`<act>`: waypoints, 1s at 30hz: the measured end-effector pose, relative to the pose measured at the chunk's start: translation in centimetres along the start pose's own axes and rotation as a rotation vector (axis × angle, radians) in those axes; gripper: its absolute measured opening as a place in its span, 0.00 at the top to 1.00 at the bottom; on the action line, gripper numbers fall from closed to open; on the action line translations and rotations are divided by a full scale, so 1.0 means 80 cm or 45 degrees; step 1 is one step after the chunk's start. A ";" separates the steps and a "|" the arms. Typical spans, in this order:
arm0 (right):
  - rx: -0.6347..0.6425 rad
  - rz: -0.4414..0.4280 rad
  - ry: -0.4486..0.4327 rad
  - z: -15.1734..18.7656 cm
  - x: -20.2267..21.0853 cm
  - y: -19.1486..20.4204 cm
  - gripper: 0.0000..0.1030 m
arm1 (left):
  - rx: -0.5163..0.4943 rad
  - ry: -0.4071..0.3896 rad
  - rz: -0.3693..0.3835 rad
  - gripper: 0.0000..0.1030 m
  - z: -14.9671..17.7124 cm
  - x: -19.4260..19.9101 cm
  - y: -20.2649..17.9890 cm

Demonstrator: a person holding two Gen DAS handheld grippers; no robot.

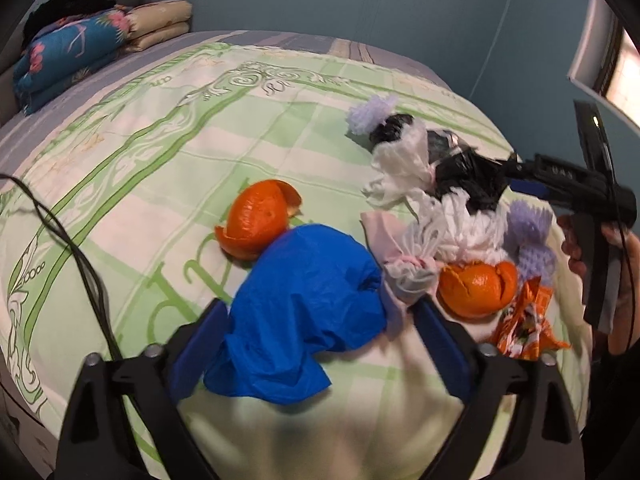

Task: Collect trash
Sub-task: 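Grasp the blue plastic bag with the left tool while the right tool grasps the black plastic bag, then carry the blue bag and black bag over the yellow-rimmed bin with both tools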

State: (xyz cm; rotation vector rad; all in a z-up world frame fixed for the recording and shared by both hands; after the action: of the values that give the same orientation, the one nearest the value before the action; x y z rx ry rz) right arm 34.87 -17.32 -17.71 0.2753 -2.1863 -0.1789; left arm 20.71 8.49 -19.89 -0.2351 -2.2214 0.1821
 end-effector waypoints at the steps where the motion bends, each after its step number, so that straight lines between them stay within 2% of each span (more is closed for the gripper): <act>1: 0.006 0.001 0.003 0.001 -0.001 0.001 0.36 | -0.009 0.009 -0.001 0.23 0.002 -0.002 -0.001; 3: 0.014 0.007 -0.001 0.001 -0.003 0.003 0.46 | -0.020 0.031 0.003 0.30 0.003 -0.007 -0.004; 5: 0.005 -0.002 0.012 0.001 -0.005 0.002 0.58 | -0.039 0.052 0.006 0.49 0.004 -0.012 -0.008; 6: -0.008 -0.012 0.025 0.002 -0.007 0.000 0.70 | -0.047 0.056 -0.003 0.55 0.005 -0.014 -0.009; 7: -0.022 -0.035 0.040 0.002 -0.009 -0.001 0.80 | -0.053 0.064 -0.007 0.66 0.006 -0.015 -0.009; 8: -0.041 -0.070 0.059 0.003 -0.011 -0.002 0.82 | -0.050 0.069 0.000 0.75 0.007 -0.016 -0.008; 11: -0.053 -0.092 0.053 0.005 -0.009 -0.001 0.91 | -0.033 0.068 0.029 0.87 0.006 -0.014 -0.006; 13: -0.056 -0.095 0.023 0.004 -0.001 0.001 0.96 | -0.015 0.056 0.052 0.91 0.005 -0.011 -0.003; 24: 0.000 -0.161 -0.175 -0.007 0.075 0.017 0.97 | 0.083 -0.117 0.208 0.95 -0.003 0.030 0.012; 30: 0.015 -0.165 -0.259 -0.008 0.113 0.020 0.97 | 0.058 -0.203 0.203 0.96 0.001 0.054 0.007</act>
State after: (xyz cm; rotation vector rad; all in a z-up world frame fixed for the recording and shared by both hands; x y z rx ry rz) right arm 29.99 -18.14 -9.89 0.4223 -2.3722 -0.2768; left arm 18.11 10.02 -16.71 -0.3852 -2.3536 0.3487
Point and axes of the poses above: each gripper's, at about its wrist camera, not at the fingertips, and x roughly against the way its jaws point, y to its left, z to its underside, the point moved 1 cm from there along -x, roughly the way its jaws point, and after that the axes turned 3 degrees about z, right-handed, at the moved point
